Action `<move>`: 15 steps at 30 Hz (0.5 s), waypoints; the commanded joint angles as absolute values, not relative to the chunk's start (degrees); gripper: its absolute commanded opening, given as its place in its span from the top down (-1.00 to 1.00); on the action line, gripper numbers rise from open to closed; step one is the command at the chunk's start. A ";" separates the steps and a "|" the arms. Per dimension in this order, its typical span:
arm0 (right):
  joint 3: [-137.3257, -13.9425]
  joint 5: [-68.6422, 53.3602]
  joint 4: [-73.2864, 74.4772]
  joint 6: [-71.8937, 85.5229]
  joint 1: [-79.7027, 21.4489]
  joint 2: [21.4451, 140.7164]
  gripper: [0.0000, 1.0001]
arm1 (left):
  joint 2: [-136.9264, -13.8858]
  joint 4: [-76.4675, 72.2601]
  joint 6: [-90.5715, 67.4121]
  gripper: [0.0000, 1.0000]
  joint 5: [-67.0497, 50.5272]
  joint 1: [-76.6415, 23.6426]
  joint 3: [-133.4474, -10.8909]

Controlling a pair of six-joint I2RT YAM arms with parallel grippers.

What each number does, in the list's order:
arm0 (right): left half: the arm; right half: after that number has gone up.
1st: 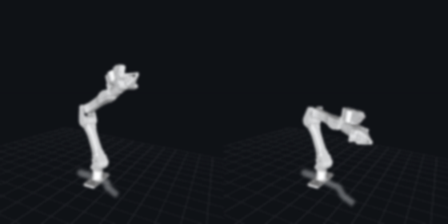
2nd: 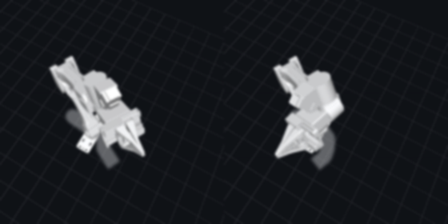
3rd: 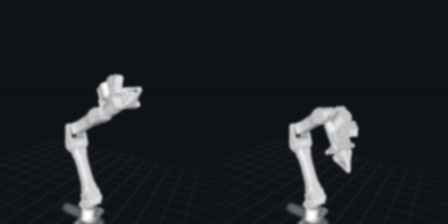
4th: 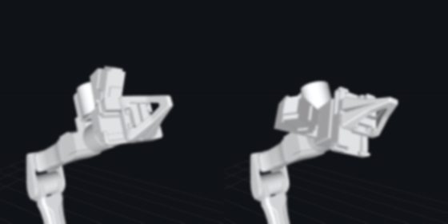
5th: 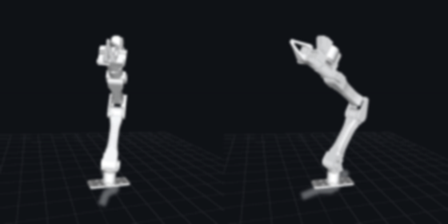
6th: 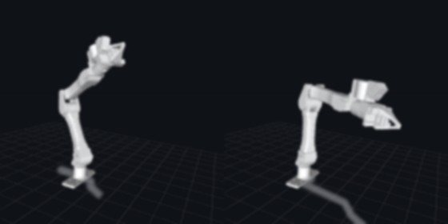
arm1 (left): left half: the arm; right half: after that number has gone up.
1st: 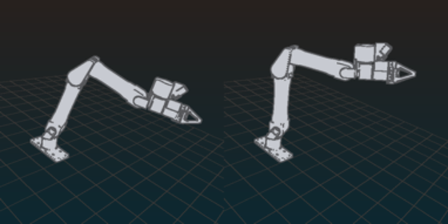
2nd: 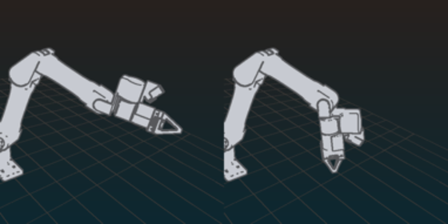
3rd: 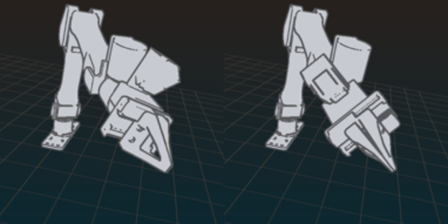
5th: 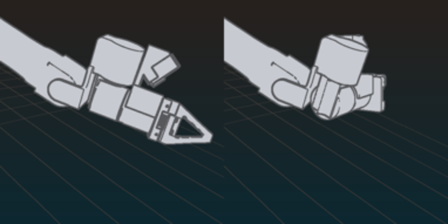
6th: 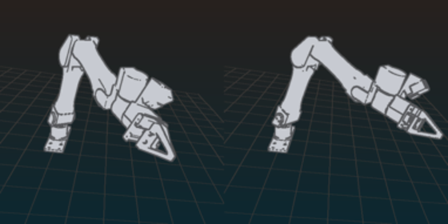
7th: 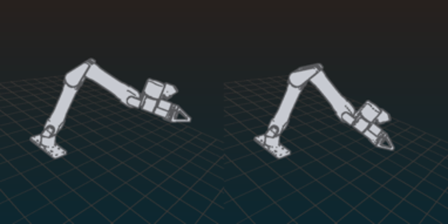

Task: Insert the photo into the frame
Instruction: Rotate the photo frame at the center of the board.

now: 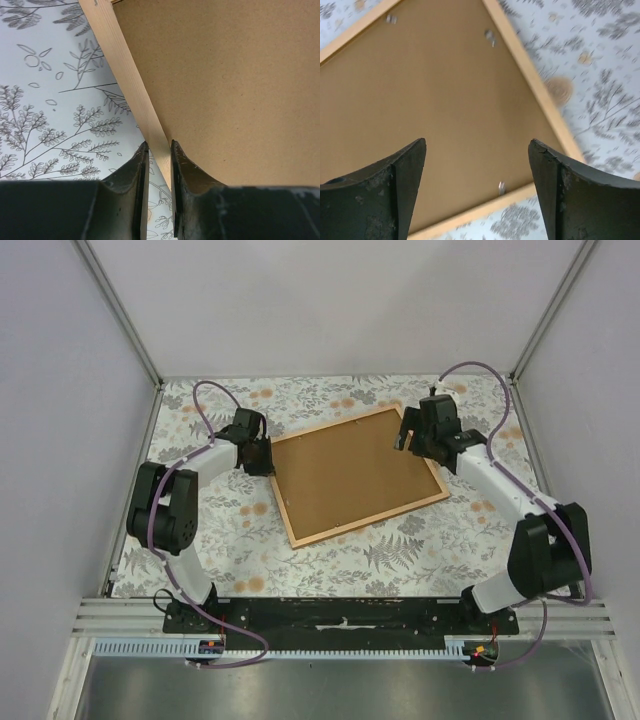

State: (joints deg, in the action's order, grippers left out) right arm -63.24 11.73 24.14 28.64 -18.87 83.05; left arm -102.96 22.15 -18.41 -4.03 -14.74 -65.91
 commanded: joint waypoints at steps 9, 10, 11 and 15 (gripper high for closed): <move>-74.97 8.79 24.61 17.32 -10.90 103.88 -0.82 | -96.42 19.42 -9.40 0.96 -11.95 -14.59 -64.78; -74.80 8.62 24.61 16.97 -10.72 104.32 -0.80 | -96.24 19.51 -9.40 0.96 -11.69 -14.59 -64.78; -74.53 8.18 24.52 16.88 -10.55 104.76 -0.79 | -96.24 19.60 -9.49 0.96 -11.34 -14.59 -64.78; -71.99 6.68 24.35 17.58 -10.28 104.15 -0.70 | -97.47 20.92 -10.19 0.96 -10.28 -14.59 -65.92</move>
